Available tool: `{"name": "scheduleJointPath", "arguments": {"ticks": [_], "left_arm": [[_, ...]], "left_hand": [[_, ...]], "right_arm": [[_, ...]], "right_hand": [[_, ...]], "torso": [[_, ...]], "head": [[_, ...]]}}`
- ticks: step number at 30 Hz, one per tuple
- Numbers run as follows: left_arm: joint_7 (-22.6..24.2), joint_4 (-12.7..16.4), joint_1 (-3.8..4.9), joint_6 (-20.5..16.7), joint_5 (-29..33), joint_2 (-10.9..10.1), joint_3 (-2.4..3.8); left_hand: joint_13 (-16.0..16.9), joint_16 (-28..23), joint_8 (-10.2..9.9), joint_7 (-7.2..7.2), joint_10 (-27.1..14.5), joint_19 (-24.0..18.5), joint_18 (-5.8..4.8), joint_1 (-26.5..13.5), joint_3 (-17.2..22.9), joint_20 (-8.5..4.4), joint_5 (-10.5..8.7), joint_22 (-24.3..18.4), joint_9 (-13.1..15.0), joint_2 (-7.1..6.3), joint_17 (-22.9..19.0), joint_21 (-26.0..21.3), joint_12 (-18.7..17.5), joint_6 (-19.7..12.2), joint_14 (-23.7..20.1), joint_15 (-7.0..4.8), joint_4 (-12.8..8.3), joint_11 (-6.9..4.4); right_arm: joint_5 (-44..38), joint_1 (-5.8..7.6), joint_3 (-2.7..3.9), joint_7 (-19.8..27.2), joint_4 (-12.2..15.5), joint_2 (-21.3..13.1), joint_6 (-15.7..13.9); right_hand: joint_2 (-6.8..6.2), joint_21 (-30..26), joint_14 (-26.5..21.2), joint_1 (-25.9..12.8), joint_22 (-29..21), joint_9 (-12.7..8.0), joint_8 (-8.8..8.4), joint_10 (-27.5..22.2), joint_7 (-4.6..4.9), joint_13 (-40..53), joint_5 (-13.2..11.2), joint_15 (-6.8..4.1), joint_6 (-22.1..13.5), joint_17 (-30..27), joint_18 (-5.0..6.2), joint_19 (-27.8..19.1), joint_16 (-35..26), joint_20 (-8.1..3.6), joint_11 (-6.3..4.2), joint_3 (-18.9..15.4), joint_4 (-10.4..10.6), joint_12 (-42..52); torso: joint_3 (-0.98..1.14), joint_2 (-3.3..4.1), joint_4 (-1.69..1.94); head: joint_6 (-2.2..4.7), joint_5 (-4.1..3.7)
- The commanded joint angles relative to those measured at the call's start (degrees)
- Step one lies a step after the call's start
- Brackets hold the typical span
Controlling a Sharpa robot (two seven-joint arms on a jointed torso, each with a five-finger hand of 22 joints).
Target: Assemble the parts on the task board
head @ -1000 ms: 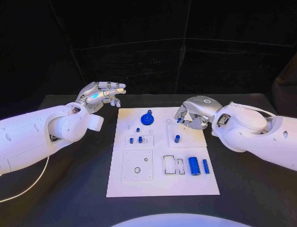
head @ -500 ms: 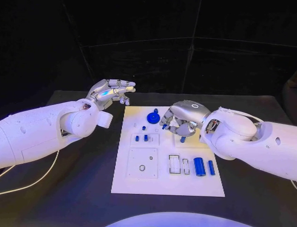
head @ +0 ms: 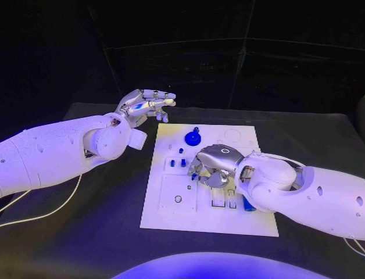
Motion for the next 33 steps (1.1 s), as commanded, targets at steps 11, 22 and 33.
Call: {"name": "scheduleJointPath", "arguments": {"ticks": [11, 22, 33], "left_arm": [[0.4, -0.1, 0.09, 1.1, 0.2, 0.3, 0.04], [0.2, -0.3, 0.09, 1.2, 0.2, 0.4, 0.04], [0.1, -0.3, 0.09, 1.2, 0.2, 0.4, 0.04]], "left_hand": [[0.0, -0.2, 0.4, 0.01, -0.6, 0.0, 0.75, 0.1, -0.5, 0.38, -0.08, -0.1, 0.0, 0.53, -0.3, -0.5, 0.5, -0.5, -0.1, 0.34, -0.1, 0.11], [0.0, -0.3, 0.4, 0.02, -0.6, -0.1, 0.75, 0.1, -0.5, 0.40, -0.08, -0.2, 0.0, 0.56, -0.4, -0.5, 0.5, -0.5, -0.2, 0.36, -0.1, 0.13], [0.0, -0.3, 0.5, 0.05, -0.7, -0.1, 0.75, 0.2, -0.5, 0.42, -0.07, -0.2, 0.0, 0.62, -0.5, -0.6, 0.5, -0.6, -0.3, 0.38, -0.1, 0.16]], "right_arm": [[-3.7, -0.65, -0.03, 0.8, -0.8, 1.1, 1.7], [-3.8, -0.90, -0.09, 1.6, -0.9, 1.4, 2.0], [-3.8, -1.19, -0.15, 2.0, -0.9, 1.7, 2.7]], "right_hand": [[-0.26, 0.4, 0.8, -0.2, 0.1, 0.0, 0.38, -0.1, 0.47, 0.1, 0.3, 0.17, 0.1, 0.0, -0.64, -0.4, 0.4, 0.09, 0.29, 0.4, -0.1, -0.4], [-0.31, 0.5, 0.8, -0.3, 0.2, 0.0, 0.36, -0.1, 0.49, 0.1, 0.6, 0.19, 0.1, 0.1, -0.65, -0.4, 0.6, 0.12, 0.30, 0.5, -0.2, -0.4], [-0.35, 0.6, 0.8, -0.4, 0.4, 0.1, 0.39, 0.0, 0.47, 0.1, 0.7, 0.19, 0.2, 0.4, -0.67, -0.4, 0.8, 0.13, 0.29, 0.5, -0.3, -0.3]], "torso": [[-0.01, -0.01, 0.02], [0.01, 0.01, 0.00], [-0.05, -0.08, -0.02]], "head": [[-0.66, -0.10], [-0.98, 0.04], [-1.14, 0.39]]}}
